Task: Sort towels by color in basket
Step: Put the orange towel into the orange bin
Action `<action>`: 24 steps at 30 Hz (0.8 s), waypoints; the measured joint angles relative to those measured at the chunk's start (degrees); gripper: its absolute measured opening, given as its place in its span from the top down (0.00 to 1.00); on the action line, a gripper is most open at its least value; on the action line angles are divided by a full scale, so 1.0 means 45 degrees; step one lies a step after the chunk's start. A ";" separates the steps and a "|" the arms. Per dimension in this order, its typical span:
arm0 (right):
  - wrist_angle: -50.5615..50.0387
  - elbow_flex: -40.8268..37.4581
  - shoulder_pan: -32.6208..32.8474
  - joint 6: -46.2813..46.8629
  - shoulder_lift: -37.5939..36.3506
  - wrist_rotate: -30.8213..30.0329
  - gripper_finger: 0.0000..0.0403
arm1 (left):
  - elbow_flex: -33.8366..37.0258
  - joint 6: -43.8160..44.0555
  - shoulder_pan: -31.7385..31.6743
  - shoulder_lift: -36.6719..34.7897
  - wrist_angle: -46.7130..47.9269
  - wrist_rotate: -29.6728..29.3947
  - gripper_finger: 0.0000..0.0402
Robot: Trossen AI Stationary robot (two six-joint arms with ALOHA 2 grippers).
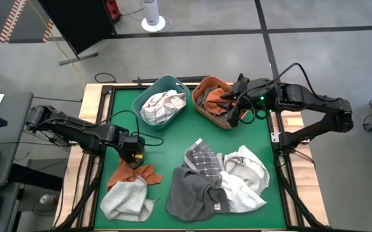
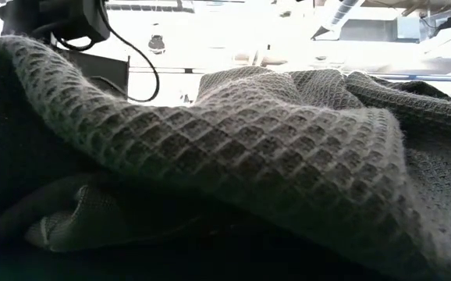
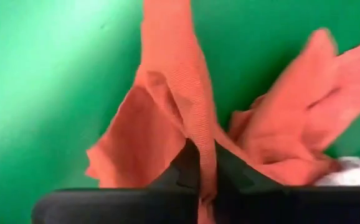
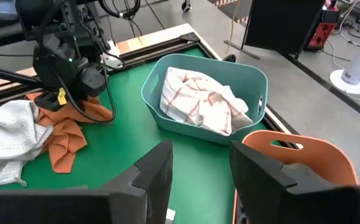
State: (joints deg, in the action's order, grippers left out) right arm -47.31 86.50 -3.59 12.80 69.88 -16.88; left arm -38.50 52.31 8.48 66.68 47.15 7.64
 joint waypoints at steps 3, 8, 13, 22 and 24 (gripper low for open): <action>-0.0044 0.0000 -0.0074 -0.0001 -0.0077 -0.0002 0.54 | 0.0000 0.0354 -0.0284 -0.0557 -0.0848 -0.0055 0.99; -0.0044 0.0000 -0.0070 0.0019 -0.0089 0.0000 0.54 | -0.0005 0.1420 -0.1230 -0.2629 -0.4769 -0.1503 1.00; -0.0042 0.0000 0.0019 0.0123 -0.0021 0.0000 0.54 | -0.0019 0.0445 -0.2493 -0.4377 -0.9801 -0.2856 1.00; 0.1811 0.0000 0.0649 0.0150 0.0953 0.0535 0.54 | -0.0029 -0.0422 -0.4039 -0.3942 -1.6127 -0.2712 1.00; 0.2442 0.0000 0.0574 0.0157 0.1424 0.1340 0.52 | -0.0069 -0.0362 -0.4111 -0.3423 -1.7104 -0.2929 1.00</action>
State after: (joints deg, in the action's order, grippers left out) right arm -36.32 86.50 -1.01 13.51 76.28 -10.85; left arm -38.81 50.69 -10.02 51.27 -29.82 -5.54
